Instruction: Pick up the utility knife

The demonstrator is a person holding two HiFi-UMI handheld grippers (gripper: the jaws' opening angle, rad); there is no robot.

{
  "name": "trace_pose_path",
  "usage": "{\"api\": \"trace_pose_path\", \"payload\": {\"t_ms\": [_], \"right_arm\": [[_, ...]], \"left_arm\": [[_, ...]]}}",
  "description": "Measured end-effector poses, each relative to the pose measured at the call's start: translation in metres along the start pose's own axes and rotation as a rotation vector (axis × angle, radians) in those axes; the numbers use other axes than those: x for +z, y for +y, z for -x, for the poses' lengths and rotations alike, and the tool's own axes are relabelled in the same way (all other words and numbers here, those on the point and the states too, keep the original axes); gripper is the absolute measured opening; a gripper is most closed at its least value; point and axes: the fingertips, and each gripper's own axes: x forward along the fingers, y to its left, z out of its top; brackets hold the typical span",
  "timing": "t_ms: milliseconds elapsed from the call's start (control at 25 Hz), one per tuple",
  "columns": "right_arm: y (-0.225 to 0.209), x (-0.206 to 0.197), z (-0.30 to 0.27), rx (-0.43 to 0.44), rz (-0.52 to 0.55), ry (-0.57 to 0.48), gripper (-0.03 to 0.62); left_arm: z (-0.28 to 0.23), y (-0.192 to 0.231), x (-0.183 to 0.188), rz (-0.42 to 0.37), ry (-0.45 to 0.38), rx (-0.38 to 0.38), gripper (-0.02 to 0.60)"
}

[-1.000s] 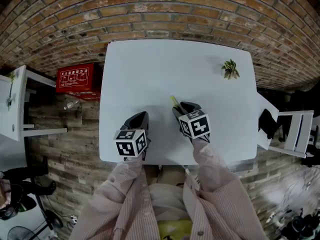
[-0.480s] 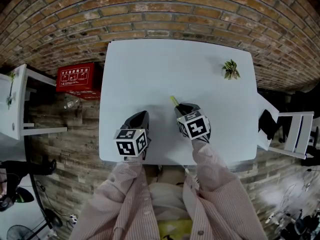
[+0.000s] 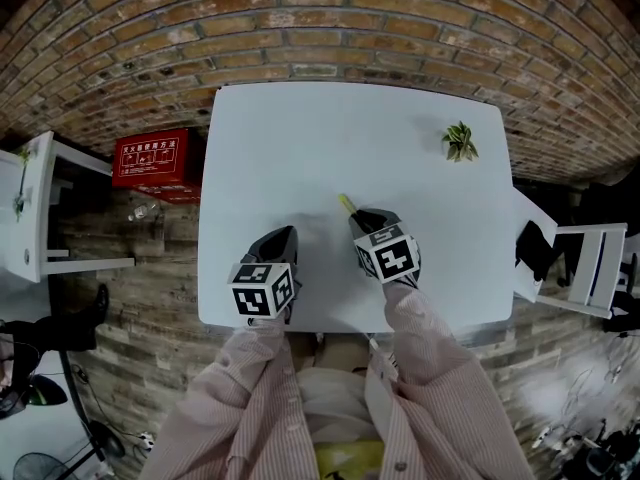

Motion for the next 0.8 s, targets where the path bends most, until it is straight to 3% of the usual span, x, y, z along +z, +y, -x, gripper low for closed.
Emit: {"api": "trace_pose_path", "payload": {"t_ms": [240, 800], "right_arm": [[0.000, 0.003, 0.009, -0.004, -0.037, -0.059, 0.055], [0.011, 0.025, 0.051, 0.003, -0.121, -0.287, 0.055]], "left_arm": [[0.004, -0.002, 0.001, -0.031, -0.016, -0.008, -0.009], [0.027, -0.017, 0.031, -0.110, -0.141, -0.071, -0.009]]}}
